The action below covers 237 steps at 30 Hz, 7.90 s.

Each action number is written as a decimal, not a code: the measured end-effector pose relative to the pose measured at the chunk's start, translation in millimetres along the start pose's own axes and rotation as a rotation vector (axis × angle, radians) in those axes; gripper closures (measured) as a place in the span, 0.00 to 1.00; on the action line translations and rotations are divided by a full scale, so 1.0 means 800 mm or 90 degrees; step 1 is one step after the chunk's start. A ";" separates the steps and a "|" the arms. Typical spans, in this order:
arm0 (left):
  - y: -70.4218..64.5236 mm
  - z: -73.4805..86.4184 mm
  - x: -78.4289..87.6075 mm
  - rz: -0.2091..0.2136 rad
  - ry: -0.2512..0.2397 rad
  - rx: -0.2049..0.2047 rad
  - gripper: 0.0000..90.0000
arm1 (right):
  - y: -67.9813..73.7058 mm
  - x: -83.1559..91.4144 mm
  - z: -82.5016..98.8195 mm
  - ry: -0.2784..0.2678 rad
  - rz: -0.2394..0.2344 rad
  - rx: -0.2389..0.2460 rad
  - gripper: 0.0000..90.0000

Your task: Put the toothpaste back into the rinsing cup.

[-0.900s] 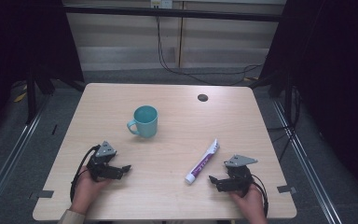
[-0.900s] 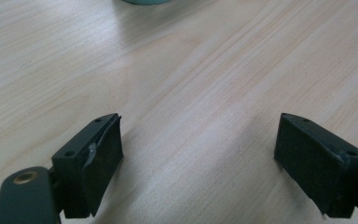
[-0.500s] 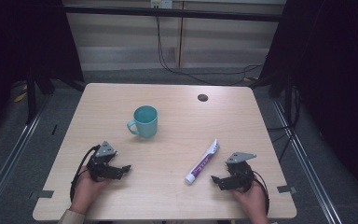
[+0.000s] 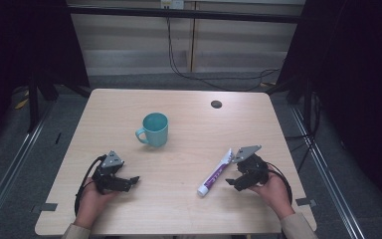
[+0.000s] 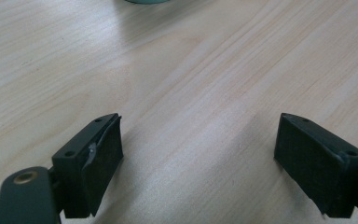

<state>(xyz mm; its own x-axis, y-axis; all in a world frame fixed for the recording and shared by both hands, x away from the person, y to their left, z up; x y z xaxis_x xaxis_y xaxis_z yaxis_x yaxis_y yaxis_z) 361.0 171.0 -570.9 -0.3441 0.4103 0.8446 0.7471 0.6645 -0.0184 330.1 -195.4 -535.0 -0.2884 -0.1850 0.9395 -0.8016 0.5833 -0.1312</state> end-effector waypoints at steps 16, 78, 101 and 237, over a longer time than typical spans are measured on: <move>0.000 0.000 0.000 0.000 0.000 0.000 0.16 | -0.006 -0.010 -0.030 0.048 0.003 0.104 0.25; -0.021 -0.019 0.014 0.006 0.029 -0.074 0.22 | 0.011 -0.005 -0.040 0.078 -0.096 0.107 0.84; -0.086 -0.074 0.012 0.049 0.134 -0.241 0.25 | 0.030 0.003 -0.062 0.092 -0.100 0.155 0.84; -0.139 -0.135 0.020 0.130 0.143 -0.412 0.75 | 0.053 0.010 -0.086 0.065 -0.105 0.269 0.78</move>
<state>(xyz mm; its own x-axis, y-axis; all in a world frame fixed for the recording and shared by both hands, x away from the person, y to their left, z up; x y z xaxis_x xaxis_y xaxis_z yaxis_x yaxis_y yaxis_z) 333.8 36.5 -497.7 -0.0875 0.3023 0.9492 0.9957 0.0561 0.0739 329.7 -117.9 -511.4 -0.1031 -0.1569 0.9822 -0.9816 0.1754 -0.0750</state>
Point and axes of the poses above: each handheld gripper's, and its own axes: x roughly backward along the jaws, z roughly out of its underside, y roughly to its left, the point moved 9 cm from there along -x, roughly forward along the jaws, and after that the axes turned 14 degrees about y, right-handed, at the moved point
